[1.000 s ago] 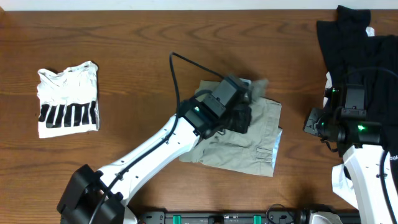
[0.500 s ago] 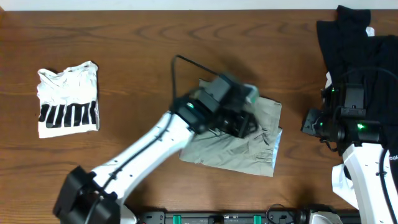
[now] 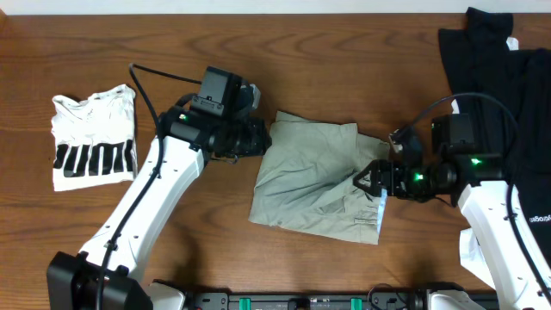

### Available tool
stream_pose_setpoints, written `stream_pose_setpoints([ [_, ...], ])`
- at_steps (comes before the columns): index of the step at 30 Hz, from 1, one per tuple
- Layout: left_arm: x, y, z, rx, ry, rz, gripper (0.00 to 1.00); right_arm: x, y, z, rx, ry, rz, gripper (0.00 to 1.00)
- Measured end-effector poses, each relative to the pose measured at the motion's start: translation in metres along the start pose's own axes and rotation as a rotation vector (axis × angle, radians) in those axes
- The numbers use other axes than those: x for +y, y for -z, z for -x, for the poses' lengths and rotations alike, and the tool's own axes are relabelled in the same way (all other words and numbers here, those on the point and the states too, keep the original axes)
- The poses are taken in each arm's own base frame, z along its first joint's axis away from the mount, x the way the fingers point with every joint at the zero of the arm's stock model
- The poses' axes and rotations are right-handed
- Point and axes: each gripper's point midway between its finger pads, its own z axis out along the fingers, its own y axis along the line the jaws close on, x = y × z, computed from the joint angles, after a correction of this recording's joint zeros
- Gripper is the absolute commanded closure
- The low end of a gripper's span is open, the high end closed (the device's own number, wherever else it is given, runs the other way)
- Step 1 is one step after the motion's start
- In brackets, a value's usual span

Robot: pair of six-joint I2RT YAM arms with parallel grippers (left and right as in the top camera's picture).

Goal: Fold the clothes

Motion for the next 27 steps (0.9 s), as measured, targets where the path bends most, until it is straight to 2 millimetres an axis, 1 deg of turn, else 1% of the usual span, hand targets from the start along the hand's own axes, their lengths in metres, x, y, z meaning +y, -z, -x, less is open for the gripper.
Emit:
stream_pose_setpoints([
  [3,0.001,0.0,0.001,-0.003,0.0,0.007,0.7,0.012,-0.006,-0.001,0.019,-0.009,0.054,0.12],
  [5,0.002,0.0,0.001,-0.004,0.0,0.01,0.7,0.014,-0.011,0.0,0.03,-0.028,0.051,0.12],
  [8,0.002,0.0,0.001,-0.004,0.001,0.011,0.7,0.007,-0.019,-0.002,0.052,-0.085,-0.003,0.12],
  [10,0.002,0.0,0.001,-0.004,0.0,0.011,0.69,0.002,-0.026,0.0,0.054,-0.108,-0.034,0.12],
  [13,0.003,0.0,0.0,-0.001,0.002,0.015,0.69,-0.004,-0.035,0.005,0.055,-0.129,-0.061,0.17],
  [14,0.003,0.0,0.0,-0.001,0.002,0.015,0.69,-0.006,-0.039,0.006,0.059,-0.138,-0.069,0.24],
  [15,0.003,0.0,0.0,-0.001,0.002,0.015,0.7,-0.008,-0.041,0.005,0.063,-0.143,-0.075,0.39],
  [16,0.003,0.0,0.0,-0.001,0.002,0.015,0.7,-0.01,-0.045,0.004,0.074,-0.15,-0.083,0.73],
  [17,0.003,0.0,0.0,0.0,0.002,0.015,0.69,-0.011,-0.047,0.001,0.089,-0.157,-0.089,0.99],
  [19,0.003,0.0,-0.001,0.001,0.003,0.015,0.69,-0.015,-0.053,-0.007,0.131,-0.18,-0.105,0.99],
  [21,0.003,0.0,-0.001,0.004,0.004,0.017,0.69,-0.02,-0.053,-0.023,0.199,-0.212,-0.128,0.99],
  [24,0.004,0.0,-0.004,0.015,0.009,0.022,0.69,-0.027,-0.045,-0.053,0.311,-0.257,-0.184,0.99],
  [27,0.005,0.0,-0.004,0.015,0.009,0.022,0.69,-0.042,-0.033,-0.073,0.38,-0.283,-0.287,0.99],
])
